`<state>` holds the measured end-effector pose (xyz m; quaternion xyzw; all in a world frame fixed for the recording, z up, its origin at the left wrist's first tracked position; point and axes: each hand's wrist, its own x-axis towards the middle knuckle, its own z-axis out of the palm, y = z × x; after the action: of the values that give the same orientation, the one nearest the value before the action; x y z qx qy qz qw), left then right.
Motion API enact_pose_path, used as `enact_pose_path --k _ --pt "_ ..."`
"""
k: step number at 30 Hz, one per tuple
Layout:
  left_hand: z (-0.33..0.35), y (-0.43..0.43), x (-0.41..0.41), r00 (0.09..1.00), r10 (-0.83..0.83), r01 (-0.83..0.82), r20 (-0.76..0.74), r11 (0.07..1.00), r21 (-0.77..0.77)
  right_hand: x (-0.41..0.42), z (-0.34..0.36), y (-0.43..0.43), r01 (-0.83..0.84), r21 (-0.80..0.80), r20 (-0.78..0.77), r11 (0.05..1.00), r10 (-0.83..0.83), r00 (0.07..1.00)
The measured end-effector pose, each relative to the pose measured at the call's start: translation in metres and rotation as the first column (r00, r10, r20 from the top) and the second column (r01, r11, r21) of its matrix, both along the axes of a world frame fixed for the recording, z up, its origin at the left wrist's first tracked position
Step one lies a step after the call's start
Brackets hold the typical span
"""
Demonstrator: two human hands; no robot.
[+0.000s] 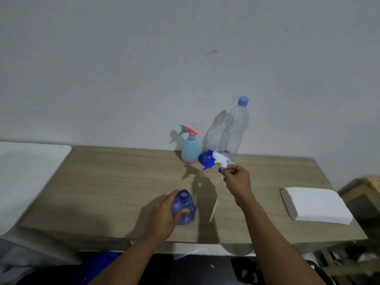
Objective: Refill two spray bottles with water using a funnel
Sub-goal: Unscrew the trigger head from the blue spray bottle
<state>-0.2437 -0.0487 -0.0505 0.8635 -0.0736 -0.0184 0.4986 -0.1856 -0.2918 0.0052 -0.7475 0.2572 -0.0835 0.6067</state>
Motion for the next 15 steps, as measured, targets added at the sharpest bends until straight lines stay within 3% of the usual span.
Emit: enact_pose_path --k 5,9,15 --pt "0.008 -0.002 -0.002 1.000 0.001 -0.001 0.010 1.000 0.029 -0.019 -0.050 0.002 -0.090 -0.098 -0.198 0.991 0.069 0.978" --pt "0.008 -0.002 -0.003 1.000 0.014 -0.014 0.007 0.999 0.030 -0.018 -0.073 0.004 -0.157 -0.142 -0.270 0.977 0.115 0.956" --pt "0.007 -0.003 -0.002 0.999 0.030 -0.029 -0.018 0.999 0.030 -0.013 -0.082 0.007 -0.131 -0.169 -0.299 0.977 0.076 0.951"
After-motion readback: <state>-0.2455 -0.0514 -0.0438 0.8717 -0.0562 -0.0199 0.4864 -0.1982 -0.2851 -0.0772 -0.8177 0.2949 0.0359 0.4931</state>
